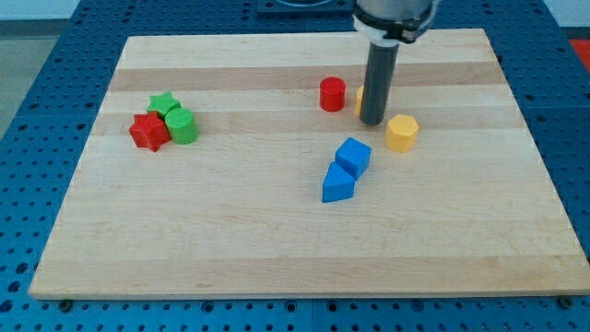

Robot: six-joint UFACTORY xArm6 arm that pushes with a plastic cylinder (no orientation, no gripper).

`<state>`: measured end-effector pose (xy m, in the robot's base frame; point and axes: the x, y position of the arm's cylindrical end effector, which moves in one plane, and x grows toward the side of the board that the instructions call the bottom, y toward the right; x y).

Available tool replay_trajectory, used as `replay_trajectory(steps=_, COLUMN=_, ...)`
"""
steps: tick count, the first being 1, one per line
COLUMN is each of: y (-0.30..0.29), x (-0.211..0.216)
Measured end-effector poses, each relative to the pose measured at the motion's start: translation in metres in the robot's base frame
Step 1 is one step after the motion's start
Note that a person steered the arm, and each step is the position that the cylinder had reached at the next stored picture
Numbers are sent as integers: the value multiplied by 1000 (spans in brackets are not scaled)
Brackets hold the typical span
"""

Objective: Move your arm above the yellow hexagon

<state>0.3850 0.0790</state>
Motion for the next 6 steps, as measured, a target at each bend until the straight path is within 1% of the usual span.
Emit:
replay_trajectory(steps=1, y=-20, x=-9)
replay_trajectory(steps=2, y=-16, x=-37)
replay_trajectory(steps=3, y=12, x=-58)
replay_trajectory(steps=4, y=48, x=-63)
replay_trajectory(steps=5, y=80, x=-57)
replay_trajectory(steps=6, y=91, x=-51)
